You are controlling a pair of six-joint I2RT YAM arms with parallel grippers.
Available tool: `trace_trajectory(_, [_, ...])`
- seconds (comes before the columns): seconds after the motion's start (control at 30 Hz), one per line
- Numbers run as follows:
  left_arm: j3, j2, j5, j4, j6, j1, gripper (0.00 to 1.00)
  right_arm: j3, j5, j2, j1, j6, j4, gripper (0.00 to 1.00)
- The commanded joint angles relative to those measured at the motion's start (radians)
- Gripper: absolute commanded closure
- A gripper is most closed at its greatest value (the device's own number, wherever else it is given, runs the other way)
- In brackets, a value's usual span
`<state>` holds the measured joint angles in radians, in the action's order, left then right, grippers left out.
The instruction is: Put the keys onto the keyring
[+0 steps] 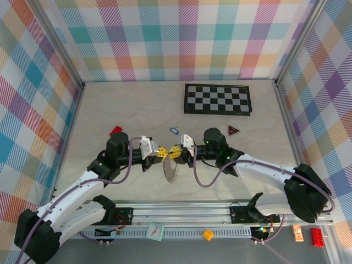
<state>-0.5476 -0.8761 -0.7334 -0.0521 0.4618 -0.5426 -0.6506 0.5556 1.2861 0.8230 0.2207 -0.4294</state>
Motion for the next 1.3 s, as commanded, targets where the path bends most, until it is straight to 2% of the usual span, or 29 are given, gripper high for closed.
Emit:
trace_trajectory(0.0, [-0.045,-0.008,-0.047,-0.046,0.017,-0.017,1.00,-0.012,0.062,0.011,0.008,-0.014,-0.052,0.85])
trace_trajectory(0.37, [-0.045,-0.025,-0.025,-0.056,0.014,-0.026,1.00,-0.025,0.086,0.033,0.014,-0.025,-0.064,0.88])
trace_trajectory(0.53, [-0.041,-0.029,-0.019,-0.074,-0.003,-0.028,1.00,-0.034,0.074,0.041,0.016,-0.015,-0.047,1.00])
trace_trajectory(0.63, [-0.040,-0.030,-0.004,-0.069,-0.010,-0.028,1.00,-0.024,0.055,0.044,0.014,-0.012,-0.043,1.00])
trace_trajectory(0.7, [-0.034,-0.027,0.013,-0.063,-0.018,-0.028,0.90,-0.015,0.038,0.044,0.014,-0.011,-0.041,1.00])
trace_trajectory(0.77, [-0.028,-0.014,0.032,-0.055,-0.024,-0.028,0.71,-0.004,0.023,0.042,0.012,-0.005,-0.034,1.00])
trace_trajectory(0.83, [-0.022,0.004,0.051,-0.046,-0.028,-0.028,0.58,-0.003,0.017,0.040,0.011,0.000,-0.018,1.00])
trace_trajectory(0.93, [-0.018,0.038,0.088,-0.026,-0.033,-0.028,0.46,-0.001,0.004,0.036,0.010,0.006,0.002,1.00])
trace_trajectory(1.0, [-0.017,0.067,0.119,-0.011,-0.039,-0.027,0.43,-0.003,-0.002,0.032,0.007,0.011,0.017,1.00])
trace_trajectory(1.13, [-0.018,0.136,0.218,0.054,-0.041,-0.025,0.43,-0.018,-0.014,0.023,0.005,0.029,0.069,1.00])
trace_trajectory(1.2, [-0.021,0.169,0.270,0.092,-0.053,-0.025,0.44,-0.032,-0.018,0.018,0.005,0.043,0.108,1.00])
trace_trajectory(1.27, [-0.027,0.198,0.307,0.130,-0.072,-0.025,0.51,-0.050,-0.026,0.014,0.005,0.060,0.153,1.00])
